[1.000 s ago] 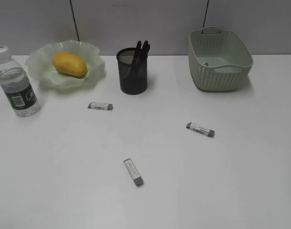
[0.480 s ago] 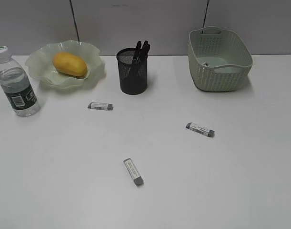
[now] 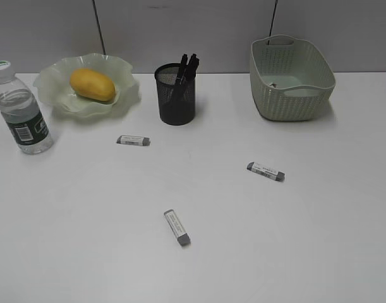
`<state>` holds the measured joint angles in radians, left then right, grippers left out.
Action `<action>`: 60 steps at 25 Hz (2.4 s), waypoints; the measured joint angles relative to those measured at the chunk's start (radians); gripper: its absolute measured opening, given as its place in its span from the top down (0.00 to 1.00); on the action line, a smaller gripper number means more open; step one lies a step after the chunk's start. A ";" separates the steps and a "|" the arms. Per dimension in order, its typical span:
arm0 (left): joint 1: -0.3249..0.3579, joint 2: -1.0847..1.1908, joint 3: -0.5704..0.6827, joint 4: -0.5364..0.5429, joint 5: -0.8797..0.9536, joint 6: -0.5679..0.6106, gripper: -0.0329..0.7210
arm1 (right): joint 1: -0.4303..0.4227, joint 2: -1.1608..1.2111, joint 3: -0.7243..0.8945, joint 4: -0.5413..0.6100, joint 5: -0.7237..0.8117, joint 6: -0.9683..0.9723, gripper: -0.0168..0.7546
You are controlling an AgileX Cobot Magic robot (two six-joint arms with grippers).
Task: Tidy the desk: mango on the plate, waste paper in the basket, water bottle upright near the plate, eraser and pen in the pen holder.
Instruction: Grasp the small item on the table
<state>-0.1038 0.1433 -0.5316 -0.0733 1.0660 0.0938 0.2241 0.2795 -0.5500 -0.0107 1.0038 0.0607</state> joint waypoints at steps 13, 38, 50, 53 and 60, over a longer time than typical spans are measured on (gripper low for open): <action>0.000 0.500 -0.103 -0.129 -0.368 0.141 0.31 | 0.000 0.000 0.008 0.000 0.001 0.000 0.38; -0.174 1.650 -0.944 -0.243 -0.220 0.651 0.31 | 0.000 0.000 0.010 -0.001 -0.001 0.002 0.38; -0.199 1.997 -1.217 -0.226 -0.141 0.944 0.32 | 0.000 0.000 0.010 -0.001 -0.001 0.002 0.38; -0.206 2.045 -1.222 -0.220 -0.141 0.973 0.32 | 0.000 0.000 0.010 -0.001 -0.001 0.002 0.38; -0.239 2.114 -1.224 -0.213 -0.177 1.033 0.31 | 0.000 0.000 0.010 -0.001 -0.001 0.004 0.38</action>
<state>-0.3428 2.2570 -1.7555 -0.2861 0.8891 1.1267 0.2241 0.2795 -0.5402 -0.0118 1.0032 0.0643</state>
